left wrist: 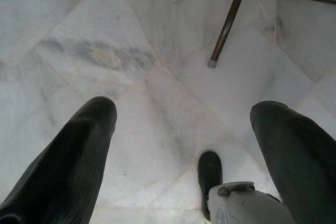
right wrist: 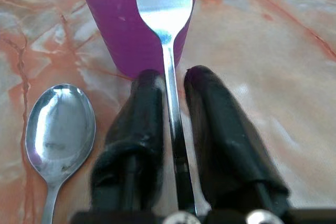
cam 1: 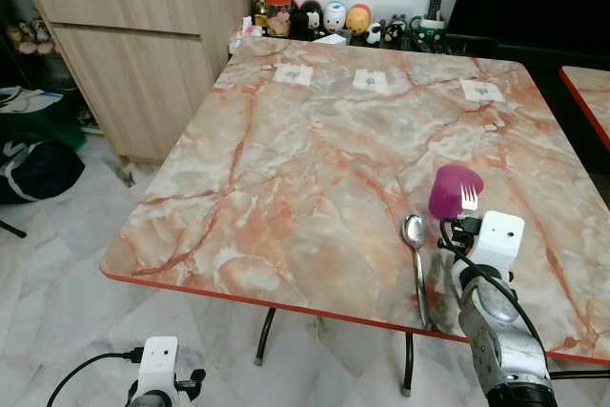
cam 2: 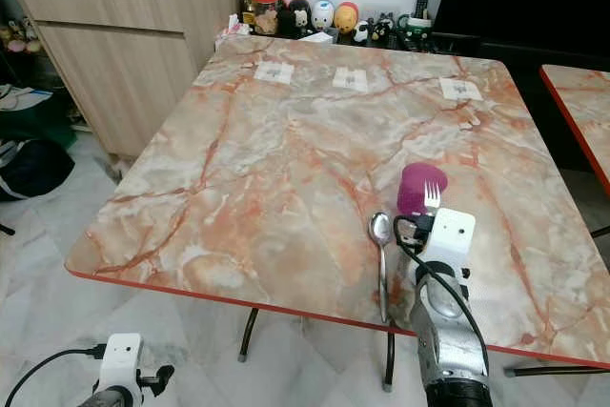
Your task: Setting the table
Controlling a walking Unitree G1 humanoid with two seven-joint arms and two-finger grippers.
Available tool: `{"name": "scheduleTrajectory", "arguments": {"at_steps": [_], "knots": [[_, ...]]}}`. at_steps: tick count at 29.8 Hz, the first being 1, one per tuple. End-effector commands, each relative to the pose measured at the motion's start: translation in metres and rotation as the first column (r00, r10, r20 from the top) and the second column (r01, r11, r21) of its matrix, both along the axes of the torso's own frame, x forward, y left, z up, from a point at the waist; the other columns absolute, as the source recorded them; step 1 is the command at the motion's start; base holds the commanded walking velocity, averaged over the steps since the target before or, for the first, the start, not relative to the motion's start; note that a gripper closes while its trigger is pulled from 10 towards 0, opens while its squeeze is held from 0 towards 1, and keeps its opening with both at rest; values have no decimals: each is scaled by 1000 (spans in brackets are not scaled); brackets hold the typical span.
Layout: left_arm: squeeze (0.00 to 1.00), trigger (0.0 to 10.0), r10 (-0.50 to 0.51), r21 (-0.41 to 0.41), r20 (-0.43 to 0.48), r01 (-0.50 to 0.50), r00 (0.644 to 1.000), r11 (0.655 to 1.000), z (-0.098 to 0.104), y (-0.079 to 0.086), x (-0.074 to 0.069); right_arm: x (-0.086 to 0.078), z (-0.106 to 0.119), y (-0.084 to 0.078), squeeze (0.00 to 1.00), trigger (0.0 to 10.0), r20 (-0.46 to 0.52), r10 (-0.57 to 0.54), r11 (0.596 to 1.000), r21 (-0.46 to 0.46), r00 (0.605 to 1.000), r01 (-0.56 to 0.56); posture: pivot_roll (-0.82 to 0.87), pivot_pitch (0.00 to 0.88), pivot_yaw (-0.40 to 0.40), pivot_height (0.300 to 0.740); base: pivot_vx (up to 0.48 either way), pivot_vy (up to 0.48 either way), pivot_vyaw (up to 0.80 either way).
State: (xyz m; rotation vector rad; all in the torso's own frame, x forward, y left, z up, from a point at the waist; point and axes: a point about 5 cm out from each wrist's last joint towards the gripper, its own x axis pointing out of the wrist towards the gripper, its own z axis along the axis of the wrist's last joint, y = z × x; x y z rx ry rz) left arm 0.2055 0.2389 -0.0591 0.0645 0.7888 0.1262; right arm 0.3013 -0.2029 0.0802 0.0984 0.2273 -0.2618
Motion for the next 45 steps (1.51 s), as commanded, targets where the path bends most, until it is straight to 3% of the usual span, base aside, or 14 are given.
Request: {"name": "scheduleTrajectory", "arguments": {"at_steps": [1,9,16,20,24,25,26,27,32,35,39,45], "knots": [[0,10000,-3,5,-3,3,1000,1000,0,0,-1,0,0,-4,0,1098,-5,-13,1000,10,1000,13,111,44,-41,740,0,0,0],[0,10000,-2,5,-2,2,1000,1000,0,0,-1,-2,-2,-5,0,78,-10,-19,1000,10,1000,19,112,43,-43,740,0,0,0],[0,10000,-4,5,-3,4,1000,1000,-1,0,-1,-2,0,-6,0,0,11,-25,999,20,1000,25,113,42,-44,740,0,0,0],[0,10000,-3,4,-3,3,1000,1000,-1,-1,-1,-1,7,-6,0,0,73,-38,999,26,997,36,114,43,-44,740,0,0,0],[0,10000,-3,2,-4,3,1000,1000,-1,-1,-1,-5,25,-5,0,431,213,-57,998,9,975,56,113,42,-47,740,0,0,0],[0,10000,-3,2,-5,3,1000,1000,-1,-1,-1,-7,28,-2,0,3412,237,-48,999,23,970,44,113,42,-47,740,0,0,0],[0,10000,-2,0,-6,2,1000,1000,-1,-1,-2,-11,29,1,0,3412,248,-35,999,31,968,28,111,44,-47,740,0,0,0],[0,10000,-3,-1,-7,3,1000,1000,-1,-1,-2,-16,25,5,0,10000,227,-16,1000,27,974,10,113,45,-47,740,0,0,0],[0,10000,-3,0,-8,3,1000,1000,-2,-1,-2,-21,24,3,0,10000,223,-21,1000,7,975,20,110,43,-47,740,0,0,0],[0,10000,-11,6,-11,11,1000,1000,-2,0,-3,-20,39,2,0,10000,302,12,997,-79,953,12,107,40,-48,740,0,0,0],[0,10000,-21,4,-7,21,1000,1000,-1,-2,-2,-19,44,8,0,10000,312,46,992,-123,949,-7,108,35,-49,740,0,-172,0],[0,10000,-21,6,-6,21,1000,1000,-2,-3,-2,-19,41,9,0,10000,307,35,994,-114,951,0,111,28,-50,740,0,-435,0]]}}
